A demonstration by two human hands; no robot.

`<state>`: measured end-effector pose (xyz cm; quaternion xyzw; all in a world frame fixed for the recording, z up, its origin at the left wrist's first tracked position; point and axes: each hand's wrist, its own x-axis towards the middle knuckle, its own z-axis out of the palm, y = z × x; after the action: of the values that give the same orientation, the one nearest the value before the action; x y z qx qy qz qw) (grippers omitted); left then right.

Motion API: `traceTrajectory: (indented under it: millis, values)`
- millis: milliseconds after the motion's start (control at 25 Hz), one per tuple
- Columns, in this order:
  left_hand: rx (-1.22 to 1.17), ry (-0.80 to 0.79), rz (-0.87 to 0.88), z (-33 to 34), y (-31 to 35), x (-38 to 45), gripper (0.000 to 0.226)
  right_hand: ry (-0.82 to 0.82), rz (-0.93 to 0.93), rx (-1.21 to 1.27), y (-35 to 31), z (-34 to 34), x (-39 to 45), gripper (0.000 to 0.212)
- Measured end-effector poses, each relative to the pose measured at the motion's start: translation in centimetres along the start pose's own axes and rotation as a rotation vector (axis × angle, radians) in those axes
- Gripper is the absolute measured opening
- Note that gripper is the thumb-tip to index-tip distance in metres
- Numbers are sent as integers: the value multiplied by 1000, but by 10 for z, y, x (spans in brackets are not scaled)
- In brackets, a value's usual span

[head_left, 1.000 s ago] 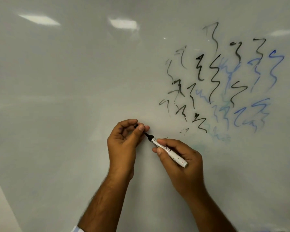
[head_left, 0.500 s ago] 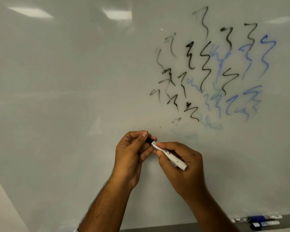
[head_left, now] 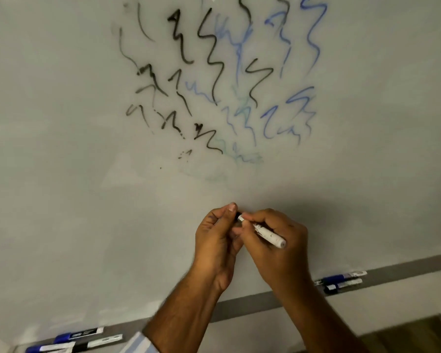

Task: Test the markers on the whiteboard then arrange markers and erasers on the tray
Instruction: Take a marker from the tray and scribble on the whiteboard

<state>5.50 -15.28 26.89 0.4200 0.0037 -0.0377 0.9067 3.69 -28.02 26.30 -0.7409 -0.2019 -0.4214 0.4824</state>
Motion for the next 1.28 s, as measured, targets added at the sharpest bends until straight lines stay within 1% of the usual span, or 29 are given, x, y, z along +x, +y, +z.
traceTrajectory:
  millis: [80, 160, 280, 360, 440, 520, 560, 680, 800, 880, 1040, 1200, 1280]
  values:
    - [-4, 3, -36, 10, -28, 7, 34, -53, 37, -35, 17, -22, -1, 11]
    - [-46, 51, -52, 18, -60, 16, 33, -132, 90, -31, 40, -43, -4, 8]
    - [-27, 156, -51, 29, -112, 27, 19, -206, 214, 4, 82, -73, -19, 16]
    - [-2, 222, -58, 36, -140, 32, 11, -180, 334, 45, 105, -89, -38, 18]
    - [26, 290, -71, 41, -171, 40, 9, -105, 519, 80, 132, -110, -62, 15]
    - [116, 301, -119, 40, -206, 46, 10, -87, 691, 113, 159, -132, -85, 15]
    - [198, 295, -171, 36, -226, 47, 11, -94, 757, 112, 173, -143, -99, 15]
    - [467, 315, -355, 12, -288, 42, 15, -126, 912, -46, 208, -179, -153, 15]
    - [642, 264, -474, -6, -336, 36, 13, -194, 1149, -208, 244, -217, -219, 11]
    - [701, 204, -555, -9, -358, 36, 12, -224, 1241, -290, 263, -240, -257, 9]
    - [832, 61, -699, -8, -389, 29, 11, -318, 1282, -429, 281, -270, -297, 8]
    - [962, -35, -739, -5, -404, 20, 3, -471, 1298, -554, 293, -279, -317, 9]
    - [997, -32, -756, -4, -405, 18, 1, -523, 1300, -558, 297, -279, -323, 11]
